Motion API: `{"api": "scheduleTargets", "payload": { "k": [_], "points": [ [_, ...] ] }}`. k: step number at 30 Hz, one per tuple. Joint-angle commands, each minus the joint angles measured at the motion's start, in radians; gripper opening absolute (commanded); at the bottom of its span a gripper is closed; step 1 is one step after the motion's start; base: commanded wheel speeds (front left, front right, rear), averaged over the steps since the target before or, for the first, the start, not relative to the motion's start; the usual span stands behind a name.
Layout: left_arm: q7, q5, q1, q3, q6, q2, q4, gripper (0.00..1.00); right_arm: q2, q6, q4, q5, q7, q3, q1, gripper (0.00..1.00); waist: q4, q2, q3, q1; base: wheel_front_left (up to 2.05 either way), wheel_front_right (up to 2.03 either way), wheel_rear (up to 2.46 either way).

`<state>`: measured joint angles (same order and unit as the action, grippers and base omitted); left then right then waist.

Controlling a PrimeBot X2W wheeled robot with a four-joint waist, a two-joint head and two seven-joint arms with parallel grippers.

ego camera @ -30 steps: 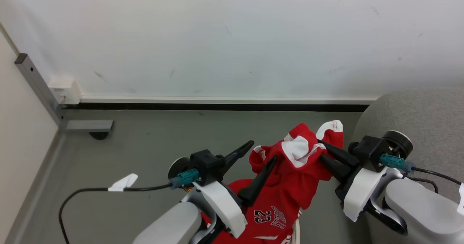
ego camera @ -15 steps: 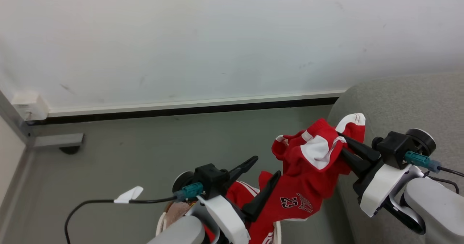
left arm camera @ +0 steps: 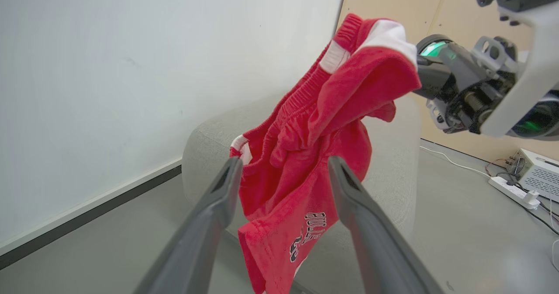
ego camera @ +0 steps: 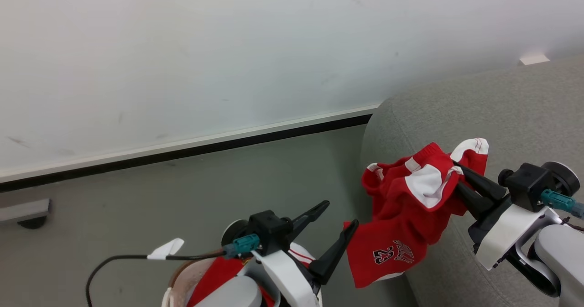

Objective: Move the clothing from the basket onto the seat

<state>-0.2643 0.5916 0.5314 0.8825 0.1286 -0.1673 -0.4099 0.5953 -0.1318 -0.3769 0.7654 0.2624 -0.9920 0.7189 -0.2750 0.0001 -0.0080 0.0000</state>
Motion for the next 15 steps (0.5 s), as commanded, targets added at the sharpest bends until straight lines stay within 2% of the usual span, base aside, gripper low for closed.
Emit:
{"api": "scheduleTargets", "payload": {
  "k": [1,8,15],
  "points": [
    [0.000,0.015,-0.011,0.004,0.002,0.002,0.004,1.00,0.005,0.002,0.007,-0.003,0.003,0.010,-0.020,0.00,-0.023,-0.0001,-0.002,0.0000,0.00,0.00,0.00],
    [0.000,0.019,-0.003,0.024,0.002,0.008,0.005,1.00,0.020,0.002,0.018,-0.005,0.004,0.046,-0.057,0.00,-0.064,-0.0001,0.001,0.0000,0.00,0.00,0.00],
    [0.000,0.003,0.020,0.045,0.002,0.015,0.009,1.00,0.020,0.002,0.017,-0.006,0.004,0.102,-0.075,0.00,-0.070,-0.0001,0.040,0.0000,0.00,0.00,0.00]
  ]
}}
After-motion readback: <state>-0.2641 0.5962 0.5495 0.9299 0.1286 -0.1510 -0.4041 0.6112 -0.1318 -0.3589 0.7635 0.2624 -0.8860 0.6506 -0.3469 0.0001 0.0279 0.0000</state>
